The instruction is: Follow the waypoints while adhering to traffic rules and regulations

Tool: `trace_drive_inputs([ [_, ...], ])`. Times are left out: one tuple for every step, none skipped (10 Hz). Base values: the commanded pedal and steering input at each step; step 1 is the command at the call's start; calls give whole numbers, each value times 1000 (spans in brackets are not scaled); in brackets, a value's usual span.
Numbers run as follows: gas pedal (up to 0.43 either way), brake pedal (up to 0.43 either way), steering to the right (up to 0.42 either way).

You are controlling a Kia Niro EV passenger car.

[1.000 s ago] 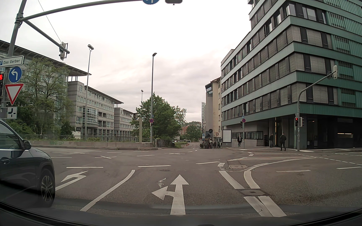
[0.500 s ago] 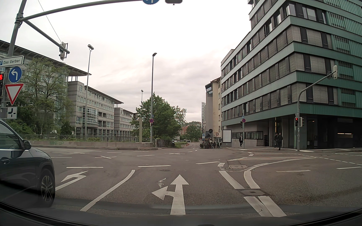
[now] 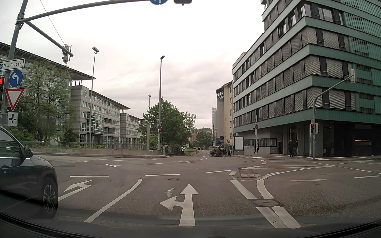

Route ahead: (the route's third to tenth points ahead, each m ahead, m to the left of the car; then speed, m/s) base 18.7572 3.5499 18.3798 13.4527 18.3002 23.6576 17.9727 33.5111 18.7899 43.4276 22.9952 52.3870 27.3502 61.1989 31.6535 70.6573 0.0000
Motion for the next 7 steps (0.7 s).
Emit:
trace_drive_inputs([
  [0,238,-50],
  [0,238,-50],
  [0,238,-49],
  [0,238,-48],
  [0,238,-47],
  [0,232,-45],
  [0,238,-44],
])
